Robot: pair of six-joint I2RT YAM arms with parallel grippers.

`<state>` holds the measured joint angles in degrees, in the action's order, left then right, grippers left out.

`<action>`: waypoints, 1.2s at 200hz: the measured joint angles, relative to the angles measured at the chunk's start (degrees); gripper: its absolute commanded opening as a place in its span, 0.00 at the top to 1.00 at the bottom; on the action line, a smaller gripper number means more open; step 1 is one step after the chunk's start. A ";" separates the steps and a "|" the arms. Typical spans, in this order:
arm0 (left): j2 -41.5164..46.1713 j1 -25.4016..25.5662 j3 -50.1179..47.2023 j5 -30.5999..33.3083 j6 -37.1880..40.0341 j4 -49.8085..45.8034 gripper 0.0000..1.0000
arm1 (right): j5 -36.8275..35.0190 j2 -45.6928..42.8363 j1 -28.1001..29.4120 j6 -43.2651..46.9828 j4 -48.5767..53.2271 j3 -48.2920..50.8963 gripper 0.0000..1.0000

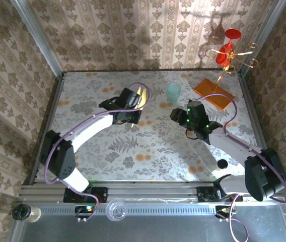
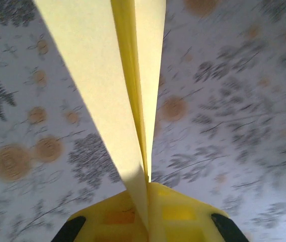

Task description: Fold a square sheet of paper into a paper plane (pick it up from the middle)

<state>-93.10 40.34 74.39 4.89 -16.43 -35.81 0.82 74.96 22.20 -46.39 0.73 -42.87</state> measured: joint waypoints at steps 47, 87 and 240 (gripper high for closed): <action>-9.22 5.16 3.41 15.91 5.27 -8.09 0.93 | -0.92 -3.32 -1.29 -0.02 1.31 2.01 0.38; -16.37 9.49 4.55 25.00 7.30 -10.05 0.93 | -1.31 -3.82 -2.10 -0.04 1.88 2.67 0.38; -15.08 14.67 1.73 14.43 7.56 -6.67 0.42 | -1.31 -3.76 -2.89 -0.31 2.40 3.30 0.39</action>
<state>-108.18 55.00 76.12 19.31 -8.86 -42.48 -0.49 71.20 19.31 -46.70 3.14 -39.57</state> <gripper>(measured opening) 0.546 0.616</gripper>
